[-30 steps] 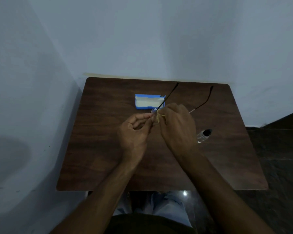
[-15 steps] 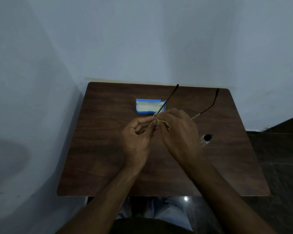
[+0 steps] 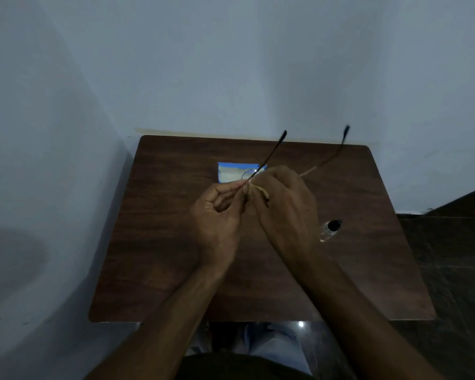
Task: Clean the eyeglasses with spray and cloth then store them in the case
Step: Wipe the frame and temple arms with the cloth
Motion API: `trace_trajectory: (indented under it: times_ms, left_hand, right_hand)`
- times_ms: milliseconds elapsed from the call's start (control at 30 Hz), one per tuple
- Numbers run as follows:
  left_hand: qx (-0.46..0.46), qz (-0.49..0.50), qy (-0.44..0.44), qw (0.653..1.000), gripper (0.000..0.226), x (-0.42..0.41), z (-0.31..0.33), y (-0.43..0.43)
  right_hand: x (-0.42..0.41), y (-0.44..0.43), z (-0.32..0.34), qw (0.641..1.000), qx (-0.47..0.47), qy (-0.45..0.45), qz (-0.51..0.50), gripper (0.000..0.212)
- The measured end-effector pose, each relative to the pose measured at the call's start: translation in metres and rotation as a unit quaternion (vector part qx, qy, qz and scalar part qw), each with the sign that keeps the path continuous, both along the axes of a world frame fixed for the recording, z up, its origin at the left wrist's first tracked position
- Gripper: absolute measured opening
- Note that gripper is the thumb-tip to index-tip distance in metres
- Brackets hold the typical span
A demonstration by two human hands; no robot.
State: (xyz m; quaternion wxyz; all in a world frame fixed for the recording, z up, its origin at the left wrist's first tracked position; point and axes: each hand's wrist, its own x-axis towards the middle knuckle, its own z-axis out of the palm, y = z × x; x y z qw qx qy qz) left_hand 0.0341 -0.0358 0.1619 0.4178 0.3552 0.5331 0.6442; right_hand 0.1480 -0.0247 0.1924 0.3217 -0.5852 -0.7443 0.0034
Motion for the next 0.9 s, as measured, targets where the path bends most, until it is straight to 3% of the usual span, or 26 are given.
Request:
trace_trajectory:
  times_ms: [100, 200, 333, 467, 633, 733, 900]
  left_hand:
    - [-0.001, -0.006, 0.001, 1.0, 0.017, -0.001, -0.002, 0.0]
    - [-0.007, -0.018, 0.003, 1.0, 0.017, 0.004, -0.002, -0.001]
    - [-0.01, -0.02, 0.008, 1.0, 0.016, 0.002, -0.002, 0.003]
    - [0.006, -0.029, 0.058, 0.998, 0.015, 0.002, -0.003, 0.003]
    - [0.056, -0.029, 0.149, 0.987, 0.017, 0.0, -0.003, 0.001]
    - [0.069, -0.029, 0.184, 0.98, 0.018, 0.0, -0.003, -0.002]
    - [0.05, -0.022, 0.138, 0.989, 0.018, 0.003, -0.007, 0.001]
  right_hand:
    - [0.005, 0.001, 0.003, 1.0, -0.003, 0.018, 0.02, 0.013]
    - [0.007, 0.008, 0.005, 1.0, 0.005, -0.015, -0.009, 0.003]
    - [0.005, 0.011, 0.008, 0.997, -0.037, 0.058, 0.03, 0.007]
    - [0.016, 0.02, 0.01, 1.0, 0.01, 0.012, -0.005, 0.013]
    - [0.01, 0.018, 0.012, 0.994, -0.003, 0.071, 0.079, 0.017]
    - [0.022, 0.024, 0.012, 0.997, 0.012, 0.058, 0.04, 0.01]
    - [0.014, 0.016, 0.006, 0.992, -0.047, 0.106, 0.046, 0.019]
